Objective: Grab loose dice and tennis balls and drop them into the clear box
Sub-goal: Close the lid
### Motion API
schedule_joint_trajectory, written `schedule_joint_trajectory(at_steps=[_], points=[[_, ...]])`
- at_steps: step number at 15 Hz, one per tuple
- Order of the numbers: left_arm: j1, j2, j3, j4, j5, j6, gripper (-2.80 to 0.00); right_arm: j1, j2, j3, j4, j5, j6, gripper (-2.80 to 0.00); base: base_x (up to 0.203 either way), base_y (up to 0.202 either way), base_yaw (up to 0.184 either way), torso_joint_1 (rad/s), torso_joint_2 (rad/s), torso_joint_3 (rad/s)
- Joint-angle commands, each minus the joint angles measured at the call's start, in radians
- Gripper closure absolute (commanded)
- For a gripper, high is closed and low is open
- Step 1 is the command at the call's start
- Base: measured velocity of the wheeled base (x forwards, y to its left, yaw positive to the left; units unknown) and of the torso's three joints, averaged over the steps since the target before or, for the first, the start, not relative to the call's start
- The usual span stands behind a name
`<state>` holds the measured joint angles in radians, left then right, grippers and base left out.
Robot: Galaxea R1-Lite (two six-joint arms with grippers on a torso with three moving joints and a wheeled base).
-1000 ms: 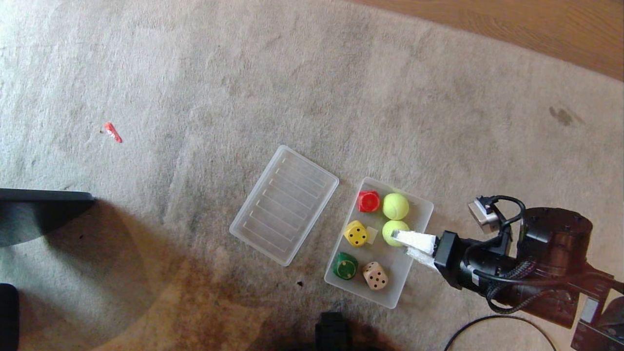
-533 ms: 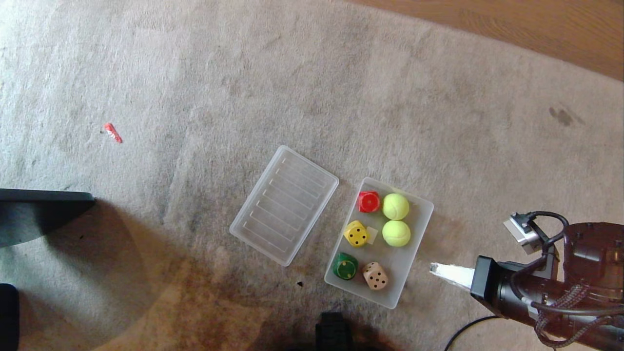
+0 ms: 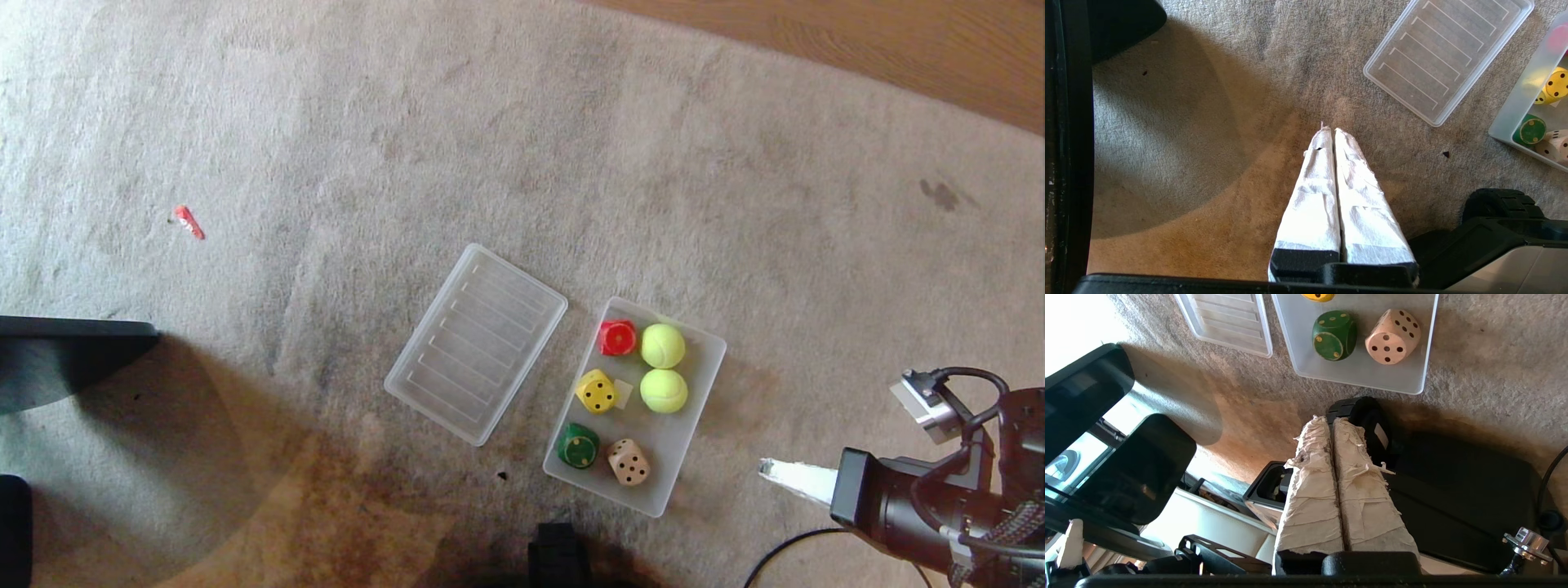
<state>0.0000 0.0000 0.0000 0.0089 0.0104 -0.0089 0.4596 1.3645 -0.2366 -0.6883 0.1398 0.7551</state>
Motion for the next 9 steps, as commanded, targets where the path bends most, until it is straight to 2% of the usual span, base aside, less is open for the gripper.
schedule_joint_trajectory(at_steps=[1,4,9], points=[[0.0,0.0,0.0,0.0,0.0,0.0,0.0,0.0,-0.014,0.001,0.005,-0.006,-0.005,0.0,0.0,0.0,0.0,0.0,0.0,0.0],[0.0,0.0,0.0,0.0,0.0,0.0,0.0,-0.005,-0.137,0.01,0.15,-0.072,-0.139,0.0,0.0,0.0,0.0,0.0,0.0,0.0],[0.0,0.0,0.0,0.0,0.0,0.0,0.0,-0.006,-0.142,0.011,0.164,-0.081,-0.152,0.0,0.0,0.0,0.0,0.0,0.0,0.0]])
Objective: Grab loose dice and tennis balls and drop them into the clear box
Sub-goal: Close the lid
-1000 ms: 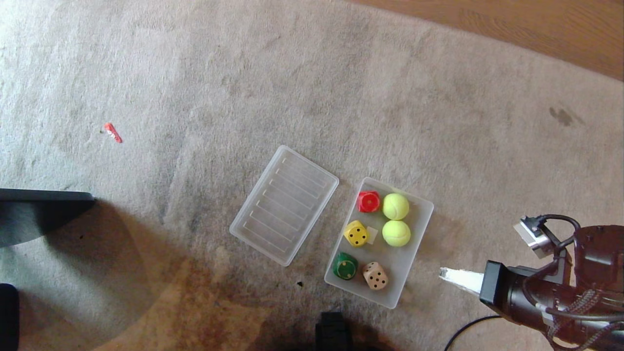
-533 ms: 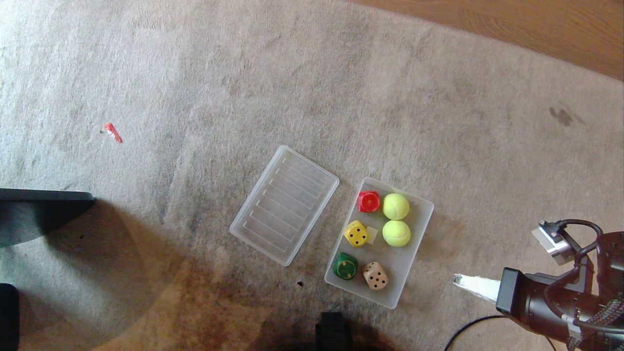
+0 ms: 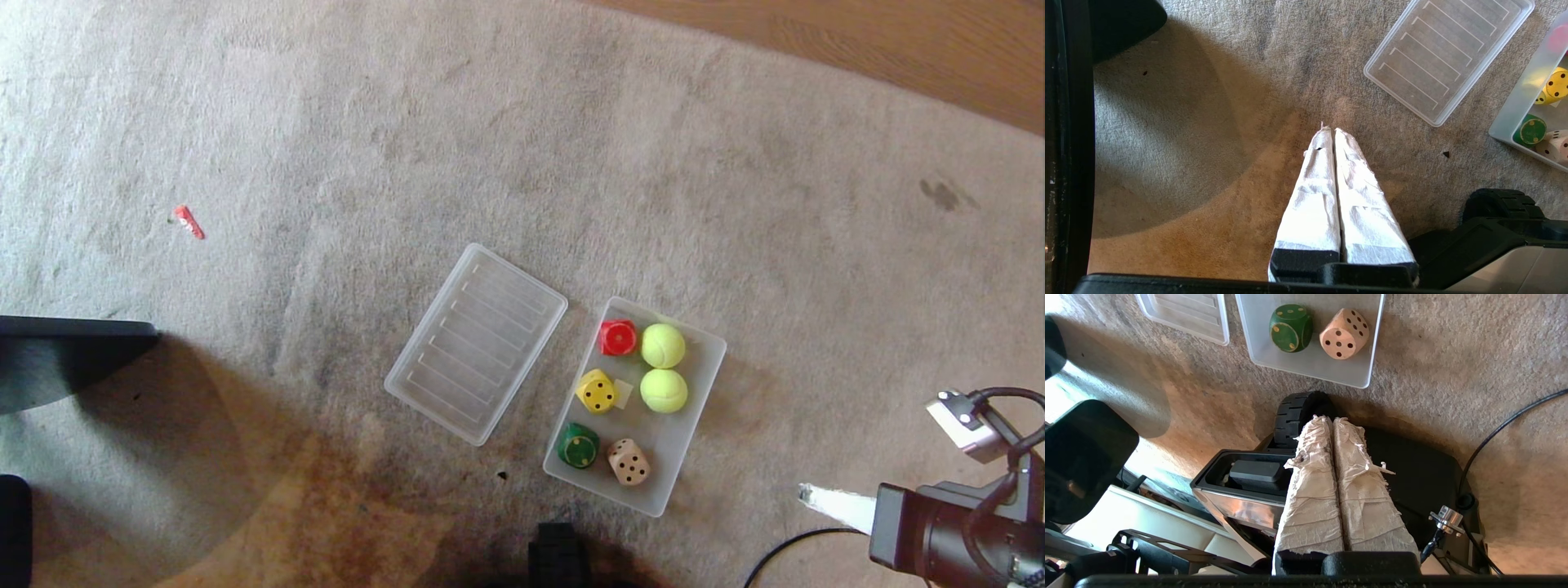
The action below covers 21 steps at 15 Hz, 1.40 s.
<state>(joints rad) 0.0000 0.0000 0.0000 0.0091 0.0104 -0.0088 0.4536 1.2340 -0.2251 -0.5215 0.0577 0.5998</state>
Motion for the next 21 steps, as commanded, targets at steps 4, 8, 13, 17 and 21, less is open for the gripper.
schedule_joint_trajectory(at_steps=[4,8,13,17,21], points=[[0.0,0.0,0.0,0.0,0.0,0.0,0.0,-0.073,-0.134,0.036,0.126,-0.087,-0.114,0.0,0.0,0.0,0.0,0.0,0.0,0.0],[0.0,0.0,0.0,0.0,0.0,0.0,0.0,-0.216,-0.43,0.084,0.303,-0.182,-0.351,0.0,0.0,0.0,0.0,0.0,0.0,0.0],[0.0,0.0,0.0,0.0,0.0,0.0,0.0,-0.282,-0.548,0.049,0.498,-0.182,-0.447,0.0,0.0,0.0,0.0,0.0,0.0,0.0],[0.0,0.0,0.0,0.0,0.0,0.0,0.0,-0.339,-0.722,0.051,0.614,-0.152,-0.511,0.0,0.0,0.0,0.0,0.0,0.0,0.0],[0.0,0.0,0.0,0.0,0.0,0.0,0.0,-0.382,-0.832,0.073,0.726,-0.116,-0.546,0.0,0.0,0.0,0.0,0.0,0.0,0.0]])
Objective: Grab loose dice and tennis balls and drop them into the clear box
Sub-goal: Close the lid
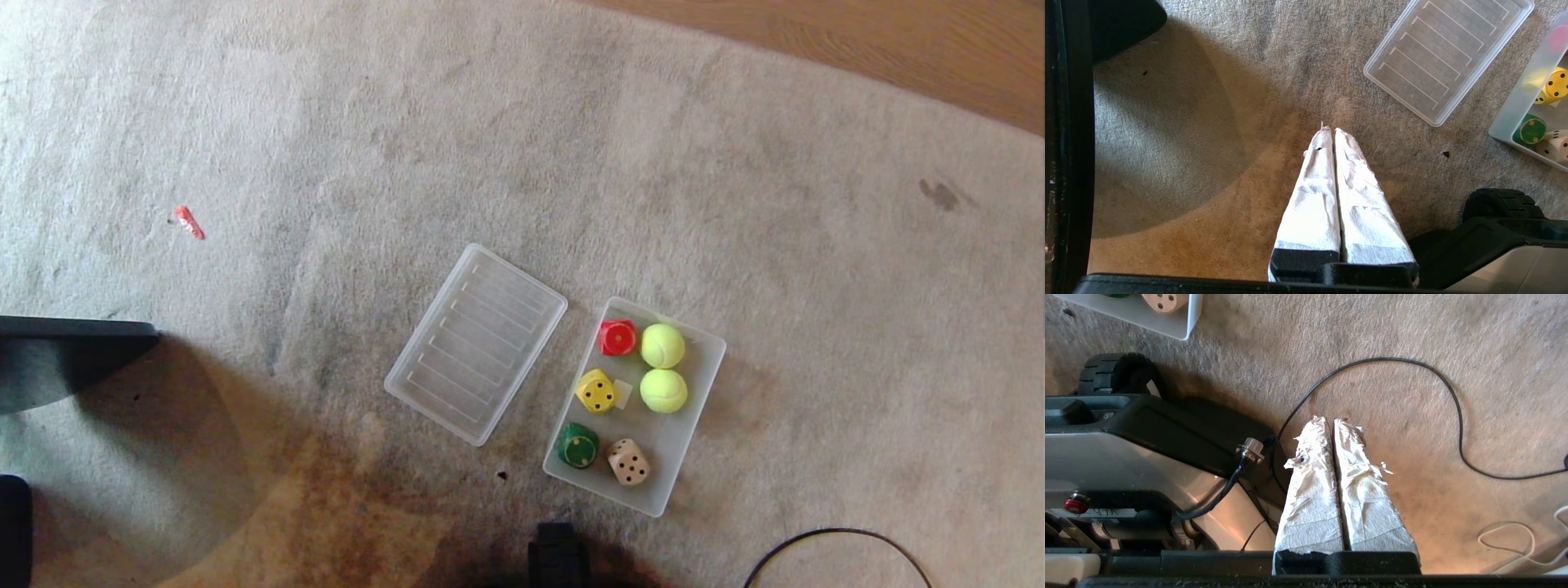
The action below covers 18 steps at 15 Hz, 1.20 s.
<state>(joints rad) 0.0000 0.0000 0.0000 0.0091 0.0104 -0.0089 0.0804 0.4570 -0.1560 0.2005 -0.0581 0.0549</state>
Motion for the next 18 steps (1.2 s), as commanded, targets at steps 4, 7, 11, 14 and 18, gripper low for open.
schedule_joint_trajectory(at_steps=[4,7,11,14,18], points=[[0.0,0.0,0.0,0.0,0.0,0.0,0.0,-0.096,-0.182,0.039,-0.004,0.06,-0.115,0.0,0.0,0.0,0.0,0.0,0.0,0.0],[0.0,0.002,0.0,0.0,0.0,0.0,0.0,-0.113,-0.217,0.104,-0.086,0.078,-0.155,0.0,0.0,0.0,0.0,0.0,0.0,0.0],[0.0,0.002,0.002,0.0,0.0,0.0,0.0,-0.063,-0.23,0.105,-0.08,0.078,-0.16,0.0,0.0,0.0,0.0,0.0,0.0,0.0],[0.0,0.0,0.0,0.0,0.0,0.0,0.0,-0.064,-0.353,0.104,-0.071,0.08,-0.159,0.0,0.0,0.0,0.0,0.0,0.0,0.0],[0.0,0.0,0.0,0.0,0.0,0.0,0.0,-0.071,-0.451,0.124,-0.128,0.076,-0.165,0.0,0.0,0.0,0.0,0.0,0.0,0.0]])
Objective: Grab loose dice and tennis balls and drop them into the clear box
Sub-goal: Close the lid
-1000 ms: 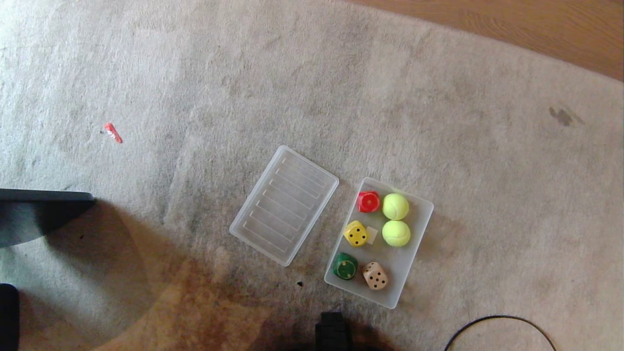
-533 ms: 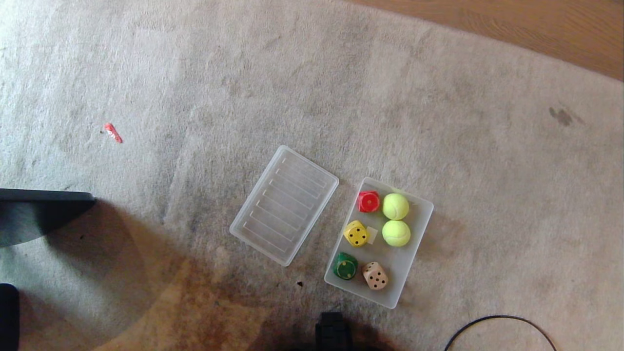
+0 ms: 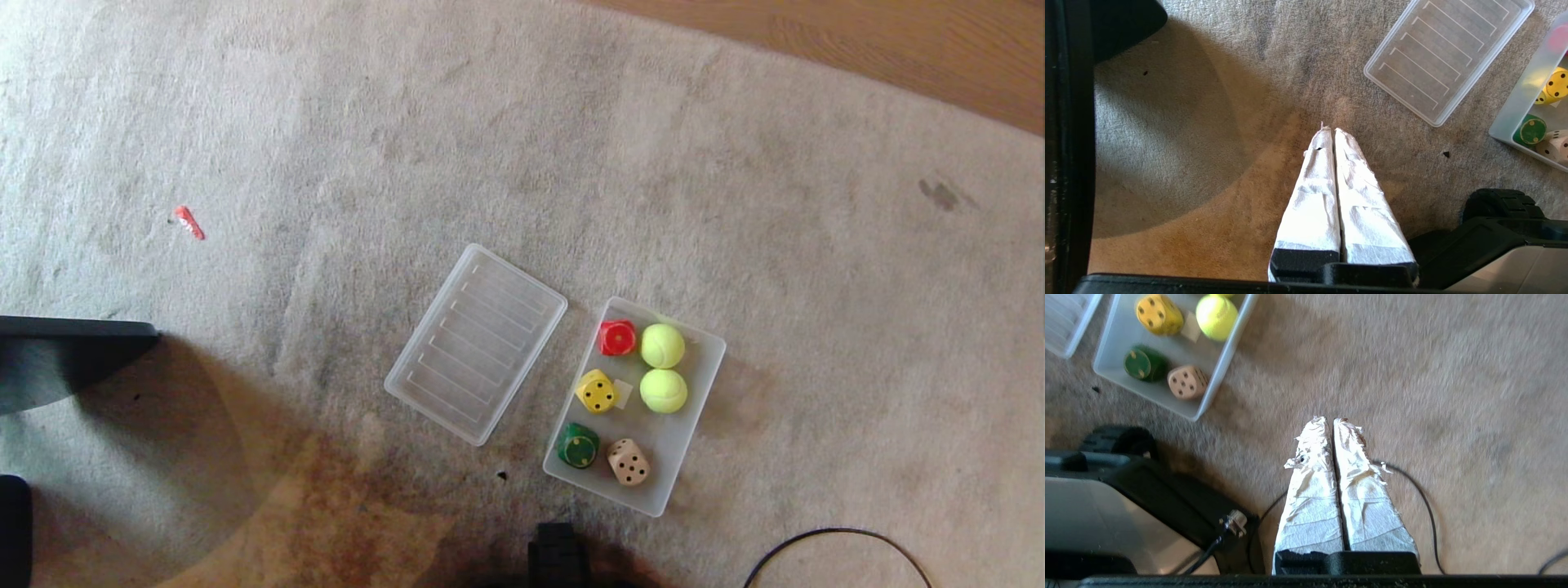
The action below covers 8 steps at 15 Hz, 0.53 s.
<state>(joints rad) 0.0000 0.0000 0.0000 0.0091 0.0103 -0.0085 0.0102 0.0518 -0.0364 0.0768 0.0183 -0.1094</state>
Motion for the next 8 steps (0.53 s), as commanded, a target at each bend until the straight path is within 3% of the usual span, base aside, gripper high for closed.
schedule_joint_trajectory(at_steps=[1,8], points=[[0.0,0.0,0.0,0.0,0.0,-0.001,0.0,-0.001,-0.046,0.004,-0.006,0.001,-0.002,0.0,0.0,0.0,0.0,0.0,0.0,0.0],[0.0,0.0,0.0,0.0,0.0,-0.001,0.0,-0.001,-0.044,-0.007,0.037,0.006,-0.001,0.0,0.0,0.0,0.0,0.0,0.0,0.0]])
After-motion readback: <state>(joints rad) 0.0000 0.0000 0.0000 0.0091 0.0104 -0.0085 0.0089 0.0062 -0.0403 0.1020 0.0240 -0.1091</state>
